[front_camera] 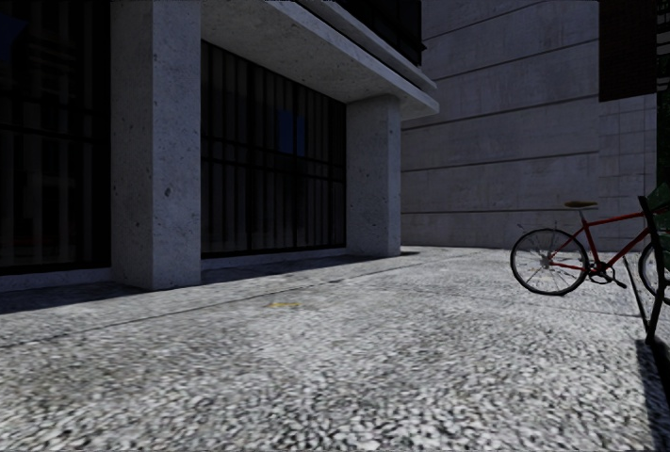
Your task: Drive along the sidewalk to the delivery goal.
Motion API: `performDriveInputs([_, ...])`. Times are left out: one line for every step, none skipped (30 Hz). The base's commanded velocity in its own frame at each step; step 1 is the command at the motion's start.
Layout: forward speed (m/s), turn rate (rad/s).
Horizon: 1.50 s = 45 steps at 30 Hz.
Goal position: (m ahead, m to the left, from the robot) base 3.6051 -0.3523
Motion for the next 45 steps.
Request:
performDriveInputs([2.0, 0.0])
performDriveInputs([2.0, 0.0])
performDriveInputs([2.0, 0.0])
performDriveInputs([2.0, 0.0])
performDriveInputs([1.96, 0.0])
performDriveInputs([1.72, -0.06])
performDriveInputs([1.72, -0.06])
performDriveInputs([1.41, -0.17])
performDriveInputs([1.22, -0.26])
performDriveInputs([1.1, -0.28])
performDriveInputs([1.1, -0.28])
performDriveInputs([1.06, -0.29])
performDriveInputs([1.05, -0.33])
performDriveInputs([1.04, -0.39])
performDriveInputs([1.04, -0.39])
performDriveInputs([1.04, -0.44])
performDriveInputs([1.04, -0.48])
performDriveInputs([1.04, -0.48])
performDriveInputs([1.04, -0.49])
performDriveInputs([1.04, -0.49])
performDriveInputs([1.04, -0.49])
performDriveInputs([1.04, -0.49])
performDriveInputs([1.04, -0.49])
performDriveInputs([1.04, -0.49])
performDriveInputs([1.04, -0.49])
performDriveInputs([1.04, -0.49])
performDriveInputs([1.04, -0.49])
performDriveInputs([1.04, -0.49])
performDriveInputs([1.04, -0.49])
performDriveInputs([1.04, -0.49])
performDriveInputs([1.04, -0.49])
performDriveInputs([1.05, -0.49])
performDriveInputs([1.05, -0.48])
performDriveInputs([1.06, -0.42])
performDriveInputs([1.06, -0.42])
performDriveInputs([1.07, -0.41])
performDriveInputs([1.08, -0.41])
performDriveInputs([1.1, -0.41])
performDriveInputs([1.1, -0.41])
performDriveInputs([1.12, -0.41])
performDriveInputs([1.12, -0.41])
performDriveInputs([1.12, -0.41])
performDriveInputs([1.12, -0.41])
performDriveInputs([1.12, -0.41])
performDriveInputs([1.12, -0.41])
